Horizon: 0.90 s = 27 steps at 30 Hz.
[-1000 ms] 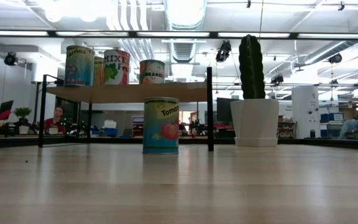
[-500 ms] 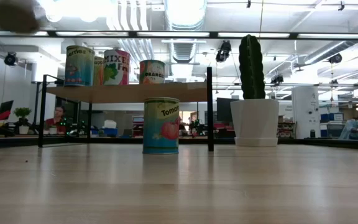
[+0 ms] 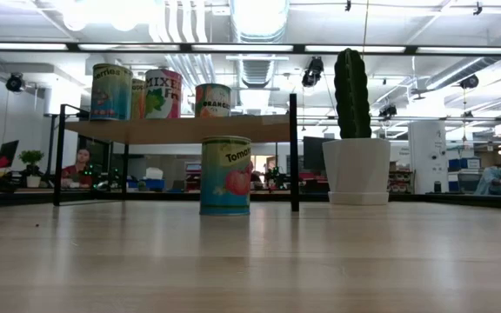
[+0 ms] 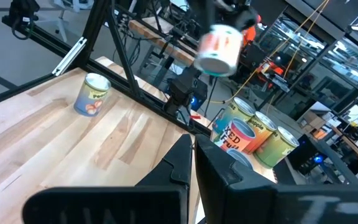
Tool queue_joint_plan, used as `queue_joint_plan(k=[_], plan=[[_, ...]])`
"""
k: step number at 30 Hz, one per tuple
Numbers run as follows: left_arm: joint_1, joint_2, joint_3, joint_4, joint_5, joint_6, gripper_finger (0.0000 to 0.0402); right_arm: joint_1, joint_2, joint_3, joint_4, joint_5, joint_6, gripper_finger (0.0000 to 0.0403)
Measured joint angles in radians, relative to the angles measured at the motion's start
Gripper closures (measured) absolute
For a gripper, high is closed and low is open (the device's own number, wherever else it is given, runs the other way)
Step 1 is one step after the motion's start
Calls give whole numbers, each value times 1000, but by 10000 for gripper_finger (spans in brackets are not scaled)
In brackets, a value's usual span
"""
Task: Pick and place cans onto a shelf
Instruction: Put the canned carrots on the shelf
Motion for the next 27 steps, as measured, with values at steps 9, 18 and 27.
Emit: queue_joint_plan(k=[9, 18, 27], plan=[[273, 0, 55, 122, 95, 276, 129, 0, 0, 0, -3, 0, 0, 394], [477, 65, 94, 207, 246, 452, 129, 0, 0, 0, -8, 0, -5, 394], [636, 246, 297, 57, 320, 541, 129, 0, 0, 0, -14, 0, -8, 394]])
